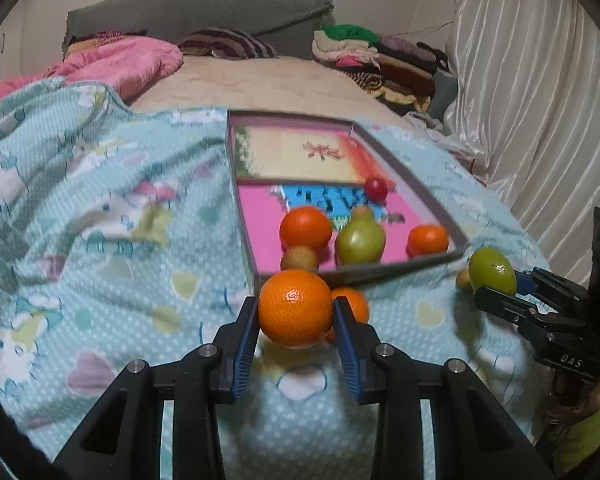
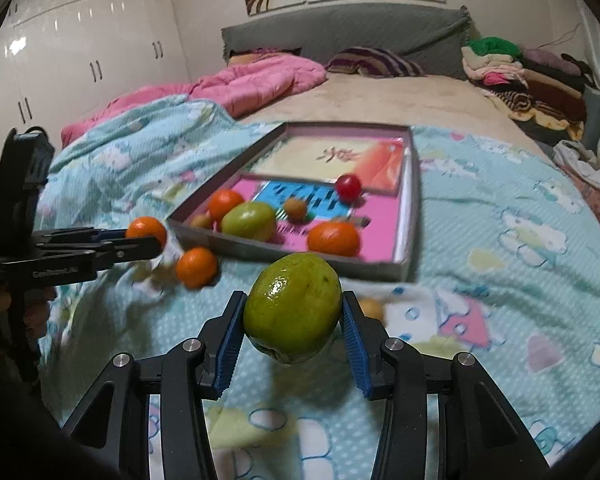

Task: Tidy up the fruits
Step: 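Carry the green fruit and orange up and over onto the workbook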

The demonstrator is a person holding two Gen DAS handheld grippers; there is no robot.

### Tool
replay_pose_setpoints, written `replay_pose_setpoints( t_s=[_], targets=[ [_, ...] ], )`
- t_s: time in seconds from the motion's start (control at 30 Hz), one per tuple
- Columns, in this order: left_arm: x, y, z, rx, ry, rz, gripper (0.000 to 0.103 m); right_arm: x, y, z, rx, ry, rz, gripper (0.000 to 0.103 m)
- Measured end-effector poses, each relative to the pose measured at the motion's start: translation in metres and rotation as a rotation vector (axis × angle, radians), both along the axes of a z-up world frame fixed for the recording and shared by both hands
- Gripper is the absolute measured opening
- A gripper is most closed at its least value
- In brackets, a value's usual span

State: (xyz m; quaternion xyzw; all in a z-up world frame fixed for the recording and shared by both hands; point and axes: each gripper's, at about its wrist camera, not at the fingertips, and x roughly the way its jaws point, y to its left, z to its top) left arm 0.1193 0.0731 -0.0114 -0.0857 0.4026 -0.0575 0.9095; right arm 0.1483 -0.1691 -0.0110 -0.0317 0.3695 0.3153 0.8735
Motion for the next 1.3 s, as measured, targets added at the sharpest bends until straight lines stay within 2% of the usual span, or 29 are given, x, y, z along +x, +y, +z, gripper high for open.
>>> replay_pose_setpoints(
  t_s=[0.17,0.6,0.93,1.1,1.3],
  targets=[
    [0.017,-0.003,0.009,0.015,-0.005,-0.011,0.037,0.015,-0.008,0.010,0.011,-0.011,-0.031,0.048],
    [0.043,-0.007,0.002,0.026,0.015,-0.020,0.037,0.052,-0.007,0.023,0.005,-0.036,-0.057,0.048],
    [0.067,-0.001,0.008,0.045,0.011,0.007,0.037,0.078,0.011,0.016,-0.034,-0.018,-0.030,0.048],
    [0.090,0.000,0.008,0.039,0.035,0.005,0.037,0.091,0.021,0.010,-0.045,0.003,-0.012,0.048],
    [0.113,-0.002,0.002,0.067,0.075,0.012,0.037,0.107,0.032,0.000,-0.085,0.024,-0.003,0.048]
  ],
)
